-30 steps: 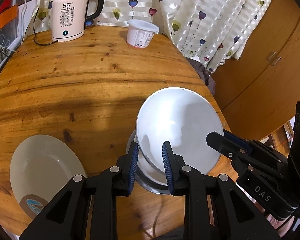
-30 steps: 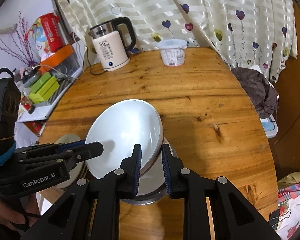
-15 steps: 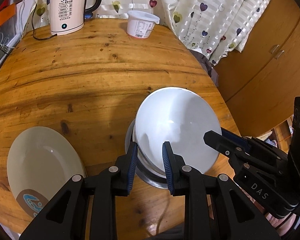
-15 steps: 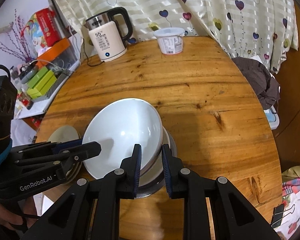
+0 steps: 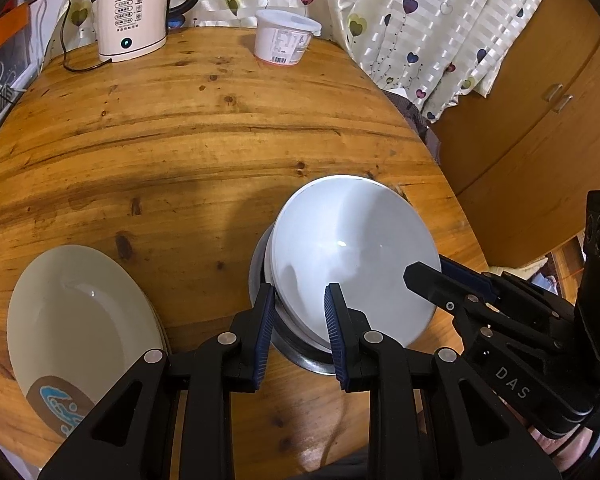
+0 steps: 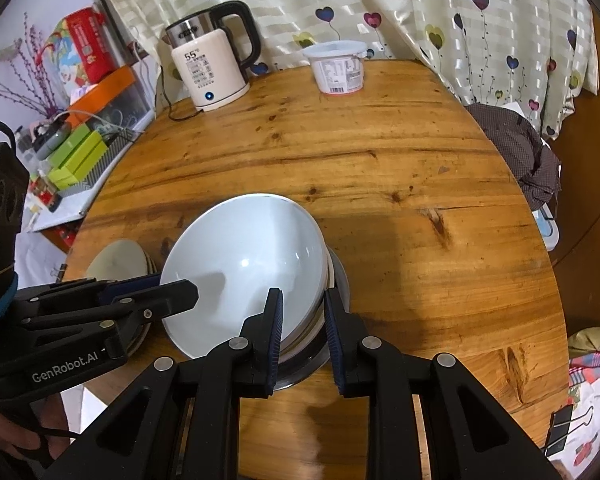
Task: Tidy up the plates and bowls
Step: 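Press the blue-rim bowl down into the nested bowls with both grippers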
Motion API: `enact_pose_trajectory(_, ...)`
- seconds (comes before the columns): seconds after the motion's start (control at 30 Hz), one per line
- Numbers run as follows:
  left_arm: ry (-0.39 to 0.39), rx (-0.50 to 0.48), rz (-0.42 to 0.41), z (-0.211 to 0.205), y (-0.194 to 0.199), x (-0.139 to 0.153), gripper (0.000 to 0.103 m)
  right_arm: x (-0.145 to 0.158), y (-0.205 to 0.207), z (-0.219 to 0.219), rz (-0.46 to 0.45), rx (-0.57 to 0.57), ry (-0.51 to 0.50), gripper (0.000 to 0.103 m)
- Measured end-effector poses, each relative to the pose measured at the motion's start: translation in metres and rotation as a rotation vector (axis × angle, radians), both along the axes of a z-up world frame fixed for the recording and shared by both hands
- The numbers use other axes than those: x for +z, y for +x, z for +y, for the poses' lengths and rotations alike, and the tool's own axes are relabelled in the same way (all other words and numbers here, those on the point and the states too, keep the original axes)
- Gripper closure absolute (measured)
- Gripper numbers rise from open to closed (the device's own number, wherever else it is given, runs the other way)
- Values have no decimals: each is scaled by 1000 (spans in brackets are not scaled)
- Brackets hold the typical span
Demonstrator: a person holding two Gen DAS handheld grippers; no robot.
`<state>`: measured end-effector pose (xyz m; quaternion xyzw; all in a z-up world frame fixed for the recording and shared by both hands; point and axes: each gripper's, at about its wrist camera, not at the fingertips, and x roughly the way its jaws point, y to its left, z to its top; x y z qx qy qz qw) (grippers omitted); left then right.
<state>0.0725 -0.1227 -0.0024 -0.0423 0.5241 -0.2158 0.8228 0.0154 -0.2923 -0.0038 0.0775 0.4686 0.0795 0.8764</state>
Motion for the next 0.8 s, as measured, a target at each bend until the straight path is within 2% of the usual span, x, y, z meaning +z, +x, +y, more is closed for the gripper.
enact_pose_trajectory(0.4,0,-4,-27,0,-1,0,77,-3,1,1,-2,5,0,81)
enact_pose_trajectory(0.8,13,-8,-106,-1,-4,7,77,0,-1,-4,-37,6,13,80)
